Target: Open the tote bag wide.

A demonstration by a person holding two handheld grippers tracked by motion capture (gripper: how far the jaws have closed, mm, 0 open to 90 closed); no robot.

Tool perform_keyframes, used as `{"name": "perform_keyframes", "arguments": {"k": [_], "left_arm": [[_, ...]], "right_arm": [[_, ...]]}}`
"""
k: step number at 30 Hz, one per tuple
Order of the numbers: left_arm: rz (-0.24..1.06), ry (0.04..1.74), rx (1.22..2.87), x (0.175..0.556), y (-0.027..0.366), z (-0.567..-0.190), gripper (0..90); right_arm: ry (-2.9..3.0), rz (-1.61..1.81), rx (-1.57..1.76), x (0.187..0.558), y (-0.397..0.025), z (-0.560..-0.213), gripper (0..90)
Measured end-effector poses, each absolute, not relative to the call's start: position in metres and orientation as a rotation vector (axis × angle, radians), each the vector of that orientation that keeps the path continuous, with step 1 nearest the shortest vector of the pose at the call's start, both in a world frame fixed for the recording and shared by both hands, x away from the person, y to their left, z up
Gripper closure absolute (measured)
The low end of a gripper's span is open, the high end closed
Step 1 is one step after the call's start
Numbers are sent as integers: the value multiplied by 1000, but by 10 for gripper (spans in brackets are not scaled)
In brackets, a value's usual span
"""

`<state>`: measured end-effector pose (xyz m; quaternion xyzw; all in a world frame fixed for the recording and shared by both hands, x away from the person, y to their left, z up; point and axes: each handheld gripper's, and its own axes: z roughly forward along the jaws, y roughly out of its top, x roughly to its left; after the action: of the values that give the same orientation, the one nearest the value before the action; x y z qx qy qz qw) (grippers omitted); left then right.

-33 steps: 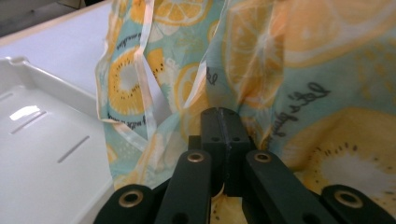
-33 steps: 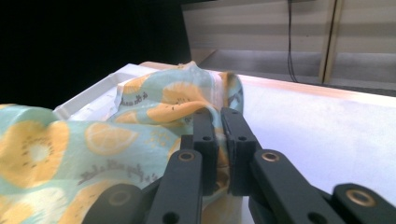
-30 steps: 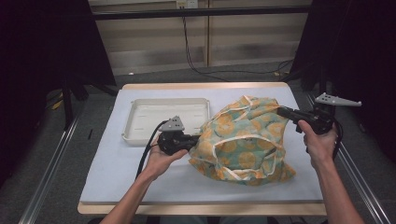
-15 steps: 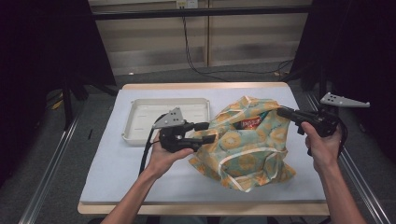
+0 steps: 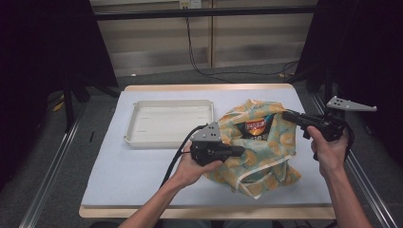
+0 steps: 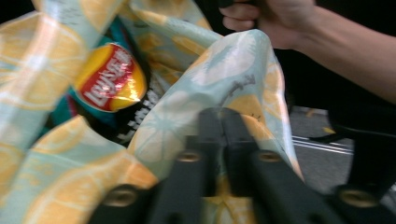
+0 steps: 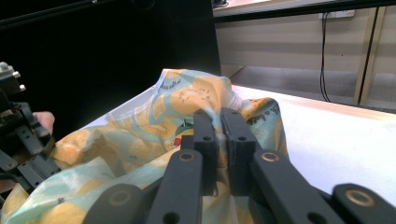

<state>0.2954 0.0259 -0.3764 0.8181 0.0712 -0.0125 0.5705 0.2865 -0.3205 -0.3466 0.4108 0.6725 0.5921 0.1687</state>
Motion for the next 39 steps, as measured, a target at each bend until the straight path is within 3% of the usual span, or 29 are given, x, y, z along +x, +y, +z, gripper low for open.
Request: {"name": "perform_keyframes", "arguments": {"k": [5,7,16,19,21,24,28,31,35,39], "left_arm": [[-31,127,1960,287,23,-381,900],[-47,110,1965,282,19,-383,900],[-71,67,2006,271,7,-393,900],[-79,38,2038,266,2,-398,900],[-92,16,2059,262,-2,-402,900],[-99,5,2067,259,-4,-403,900],[-112,-5,2075,258,-5,-406,900],[-122,-10,2078,259,-6,-408,900],[-126,-11,2084,259,-6,-408,900],[-131,-2,2082,259,-6,-408,900]], "right_arm": [[1906,1666,1172,289,-323,-347,730],[1899,1641,1185,294,-321,-347,617],[1930,1595,1185,318,-308,-345,438],[1954,1579,1185,328,-301,-345,451],[1949,1551,1198,335,-300,-345,558],[1927,1571,1224,345,-305,-344,613],[1893,1596,1256,353,-313,-342,584],[1866,1598,1270,356,-318,-339,510],[1860,1573,1285,359,-323,-337,686],[1817,1572,1372,365,-329,-348,717]]}}
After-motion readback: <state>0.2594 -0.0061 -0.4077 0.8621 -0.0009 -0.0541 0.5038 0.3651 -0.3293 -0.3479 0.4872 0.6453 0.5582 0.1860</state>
